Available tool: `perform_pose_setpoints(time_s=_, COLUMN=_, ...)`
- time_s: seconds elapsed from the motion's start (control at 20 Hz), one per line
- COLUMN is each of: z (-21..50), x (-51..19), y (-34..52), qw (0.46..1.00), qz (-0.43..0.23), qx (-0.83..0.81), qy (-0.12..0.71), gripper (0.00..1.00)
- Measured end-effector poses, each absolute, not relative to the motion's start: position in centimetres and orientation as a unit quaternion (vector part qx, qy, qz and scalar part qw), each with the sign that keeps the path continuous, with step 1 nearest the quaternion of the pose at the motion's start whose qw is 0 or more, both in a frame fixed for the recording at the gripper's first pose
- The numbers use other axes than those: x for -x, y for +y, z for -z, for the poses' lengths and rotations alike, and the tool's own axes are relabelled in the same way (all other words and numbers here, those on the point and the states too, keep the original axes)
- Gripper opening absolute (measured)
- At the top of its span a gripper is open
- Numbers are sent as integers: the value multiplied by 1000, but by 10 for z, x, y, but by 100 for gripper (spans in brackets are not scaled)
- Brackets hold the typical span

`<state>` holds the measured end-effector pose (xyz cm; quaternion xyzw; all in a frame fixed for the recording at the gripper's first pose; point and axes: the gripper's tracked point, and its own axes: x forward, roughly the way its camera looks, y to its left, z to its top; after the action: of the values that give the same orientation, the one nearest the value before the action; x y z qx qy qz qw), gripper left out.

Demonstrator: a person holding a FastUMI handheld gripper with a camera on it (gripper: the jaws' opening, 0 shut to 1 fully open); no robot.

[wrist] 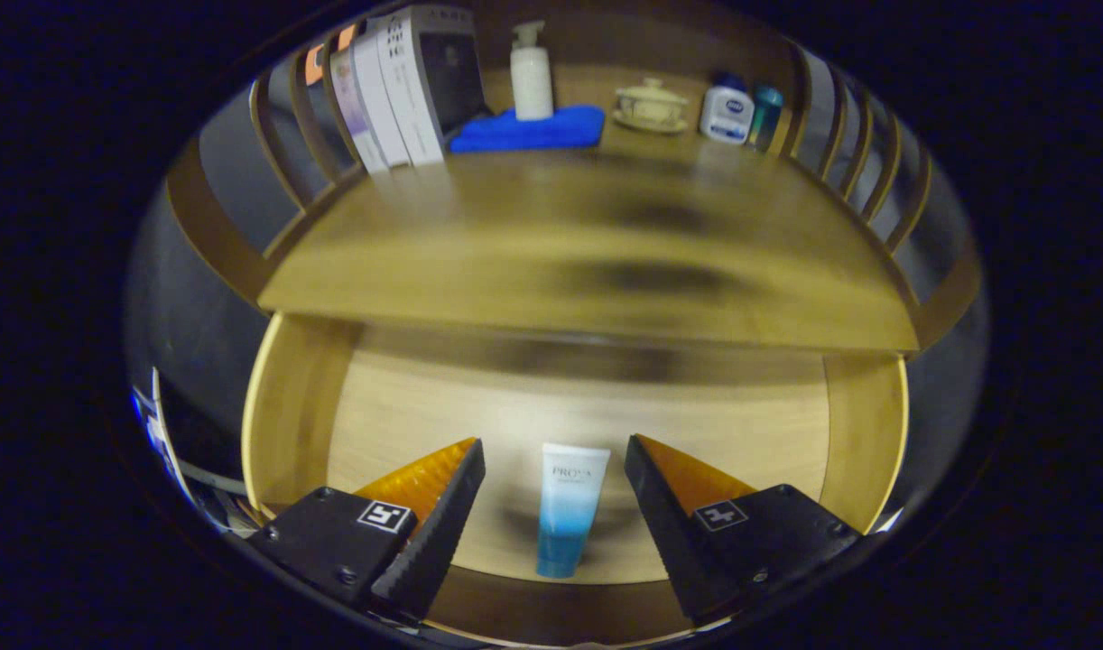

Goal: Pull open the drawer, take out the items inside it, and place them on the countertop above the cabinet.

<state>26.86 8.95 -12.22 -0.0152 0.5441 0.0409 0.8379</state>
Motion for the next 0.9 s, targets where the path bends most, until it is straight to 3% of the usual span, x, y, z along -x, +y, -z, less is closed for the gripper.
perform_pose_setpoints(time_s=0.2, z=138, x=-256, y=77, qw=802, qz=-25, qx=16, qy=597, gripper=97)
perform_pose_setpoints(time_s=0.4, z=152, x=-237, y=78, qw=777, qz=-13, qx=12, qy=629, gripper=88)
perform_pose_setpoints(time_s=0.5, z=157, x=-232, y=80, qw=772, qz=-17, qx=18, qy=635, gripper=80)
perform_pose_setpoints(time_s=0.65, z=164, x=-232, y=75, qw=774, qz=-3, qx=23, qy=632, gripper=54)
perform_pose_setpoints(time_s=0.9, z=144, x=-234, y=75, qw=786, qz=-20, qx=24, qy=617, gripper=46)
